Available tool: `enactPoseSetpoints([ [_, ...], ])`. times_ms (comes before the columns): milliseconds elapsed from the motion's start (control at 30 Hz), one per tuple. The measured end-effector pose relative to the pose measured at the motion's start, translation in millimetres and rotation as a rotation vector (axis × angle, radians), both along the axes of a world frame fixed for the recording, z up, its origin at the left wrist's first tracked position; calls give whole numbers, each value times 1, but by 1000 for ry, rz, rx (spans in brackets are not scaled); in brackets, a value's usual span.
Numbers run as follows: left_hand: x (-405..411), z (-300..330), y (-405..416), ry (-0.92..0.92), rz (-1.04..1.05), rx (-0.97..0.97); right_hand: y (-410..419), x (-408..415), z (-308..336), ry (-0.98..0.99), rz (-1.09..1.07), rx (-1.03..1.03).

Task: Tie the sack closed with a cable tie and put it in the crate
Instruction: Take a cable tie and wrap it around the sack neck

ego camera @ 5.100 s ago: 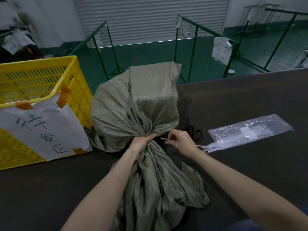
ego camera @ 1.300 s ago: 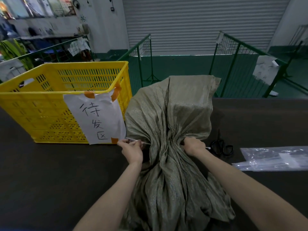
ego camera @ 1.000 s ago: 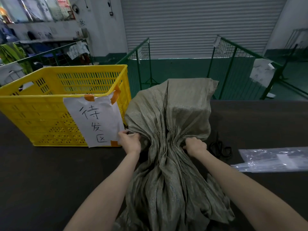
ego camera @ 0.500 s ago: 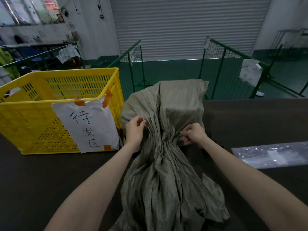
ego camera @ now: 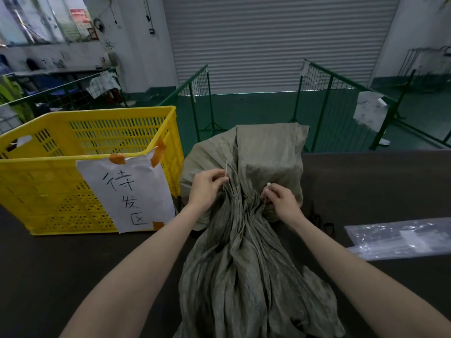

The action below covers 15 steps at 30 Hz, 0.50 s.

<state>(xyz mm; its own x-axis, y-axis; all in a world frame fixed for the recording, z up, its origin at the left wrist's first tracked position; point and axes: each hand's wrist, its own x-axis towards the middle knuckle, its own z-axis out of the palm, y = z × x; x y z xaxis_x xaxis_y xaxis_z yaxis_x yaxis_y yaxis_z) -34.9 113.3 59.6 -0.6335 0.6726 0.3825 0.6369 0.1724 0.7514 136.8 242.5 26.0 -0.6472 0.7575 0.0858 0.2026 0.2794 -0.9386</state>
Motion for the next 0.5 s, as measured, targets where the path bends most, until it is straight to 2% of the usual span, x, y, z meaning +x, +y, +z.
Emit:
enactPoseSetpoints([
  [133,2,-2,5,263,13,28,-2,0,-4,235,-25,-336],
  [200,3,-6,7,315,12,50,0,-1,-8,296,-50,-434],
  [300,4,-8,10,363,18,88,0,-4,-11,350,-79,-500],
  [433,6,-8,16,557,-38,78,-3,-7,-13,448,-89,-542],
  [500,8,-7,20,493,-110,72,-4,-11,-13,499,-76,-583],
])
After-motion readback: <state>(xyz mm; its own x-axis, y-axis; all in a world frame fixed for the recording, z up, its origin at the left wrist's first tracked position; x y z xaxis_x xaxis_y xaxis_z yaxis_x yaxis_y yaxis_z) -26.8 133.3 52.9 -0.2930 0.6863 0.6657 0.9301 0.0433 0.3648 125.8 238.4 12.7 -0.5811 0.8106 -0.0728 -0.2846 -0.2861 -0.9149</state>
